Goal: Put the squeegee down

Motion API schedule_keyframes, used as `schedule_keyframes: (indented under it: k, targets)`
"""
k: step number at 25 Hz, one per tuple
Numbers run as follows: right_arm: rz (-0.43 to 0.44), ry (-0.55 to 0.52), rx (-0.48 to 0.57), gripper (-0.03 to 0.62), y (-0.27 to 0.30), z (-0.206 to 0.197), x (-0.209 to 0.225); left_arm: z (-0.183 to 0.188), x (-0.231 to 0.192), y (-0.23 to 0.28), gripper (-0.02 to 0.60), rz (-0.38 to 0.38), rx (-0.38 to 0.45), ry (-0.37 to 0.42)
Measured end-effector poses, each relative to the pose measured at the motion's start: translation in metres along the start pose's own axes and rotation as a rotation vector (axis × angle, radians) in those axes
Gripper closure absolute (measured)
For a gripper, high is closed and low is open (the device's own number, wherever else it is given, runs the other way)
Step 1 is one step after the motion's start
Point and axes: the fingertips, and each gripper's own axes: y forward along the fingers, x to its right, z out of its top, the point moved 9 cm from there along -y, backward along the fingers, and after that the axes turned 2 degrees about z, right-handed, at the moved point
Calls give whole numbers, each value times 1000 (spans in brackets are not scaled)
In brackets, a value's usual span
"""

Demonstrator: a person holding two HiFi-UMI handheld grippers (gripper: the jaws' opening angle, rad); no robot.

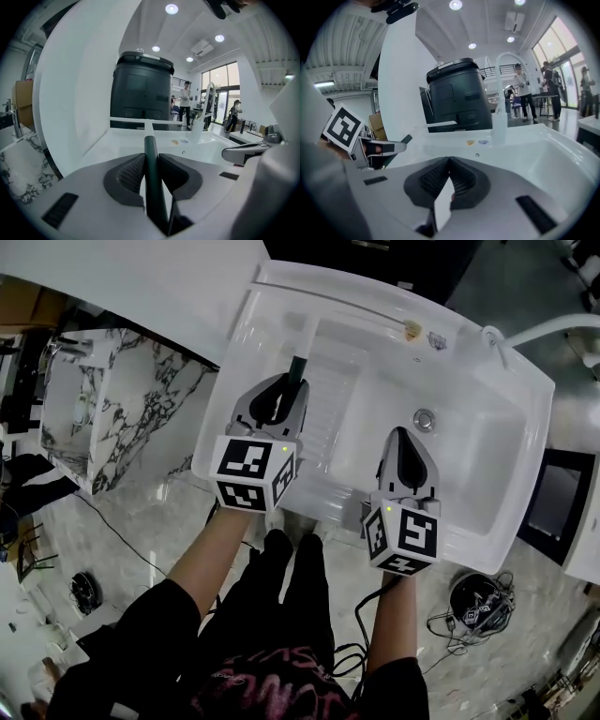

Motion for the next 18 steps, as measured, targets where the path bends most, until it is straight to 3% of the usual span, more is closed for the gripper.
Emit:
schedule_keyframes:
  k: [18]
  targets:
    - [-3, 15, -25, 574, 21, -10, 10, -23, -3, 31, 485, 16, -74, -13]
